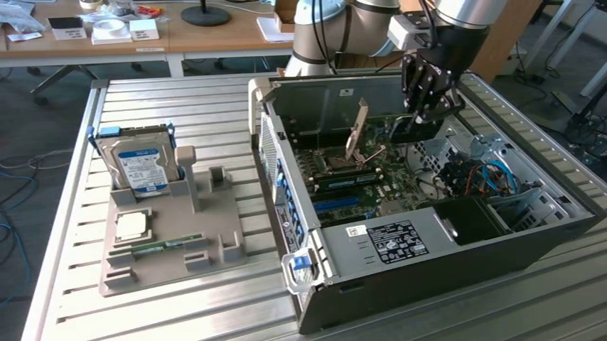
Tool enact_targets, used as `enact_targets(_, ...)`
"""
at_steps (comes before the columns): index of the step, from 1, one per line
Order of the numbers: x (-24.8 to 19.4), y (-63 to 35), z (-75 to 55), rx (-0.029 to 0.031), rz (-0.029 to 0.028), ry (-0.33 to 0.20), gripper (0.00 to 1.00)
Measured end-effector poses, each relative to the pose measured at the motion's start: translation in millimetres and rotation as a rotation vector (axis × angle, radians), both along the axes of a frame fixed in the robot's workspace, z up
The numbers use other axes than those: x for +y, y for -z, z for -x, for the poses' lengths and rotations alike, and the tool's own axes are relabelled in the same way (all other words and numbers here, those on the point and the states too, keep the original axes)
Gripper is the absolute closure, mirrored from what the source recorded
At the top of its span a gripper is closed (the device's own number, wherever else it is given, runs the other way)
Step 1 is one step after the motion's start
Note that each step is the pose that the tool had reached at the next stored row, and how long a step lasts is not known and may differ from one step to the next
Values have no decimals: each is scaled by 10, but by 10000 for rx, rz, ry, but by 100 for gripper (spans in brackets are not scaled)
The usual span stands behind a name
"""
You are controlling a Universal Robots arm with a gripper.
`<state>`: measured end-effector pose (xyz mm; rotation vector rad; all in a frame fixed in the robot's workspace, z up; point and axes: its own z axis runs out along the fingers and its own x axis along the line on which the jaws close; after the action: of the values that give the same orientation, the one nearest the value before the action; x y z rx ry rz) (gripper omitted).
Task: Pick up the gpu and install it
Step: 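Insert the gpu into the slot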
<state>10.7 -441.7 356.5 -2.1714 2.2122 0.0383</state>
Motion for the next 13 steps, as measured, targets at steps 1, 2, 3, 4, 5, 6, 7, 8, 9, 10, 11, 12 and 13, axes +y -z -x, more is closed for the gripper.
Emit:
enact_targets(1, 0, 39, 6, 1, 3, 1, 73)
enact_targets(2, 0, 39, 6, 2, 4, 1, 73)
enact_targets(3, 0, 40, 6, 1, 2, 1, 73)
enact_targets(4, 0, 41, 10, 1, 3, 2, 73)
enact_targets(5, 0, 43, 15, 1, 2, 3, 73)
enact_targets(6, 0, 45, 24, 0, 1, 2, 73)
enact_targets(7, 0, 46, 30, 1, 2, 2, 73)
enact_targets(8, 0, 46, 35, 2, 3, 1, 73)
enact_targets(9, 0, 46, 45, 1, 3, 1, 73)
enact_targets(10, 0, 47, 64, 1, 2, 2, 73)
enact_targets(11, 0, 48, 78, 1, 2, 3, 73)
enact_targets(12, 0, 48, 89, 1, 2, 3, 73)
enact_targets(13, 0, 48, 97, 1, 2, 5, 73)
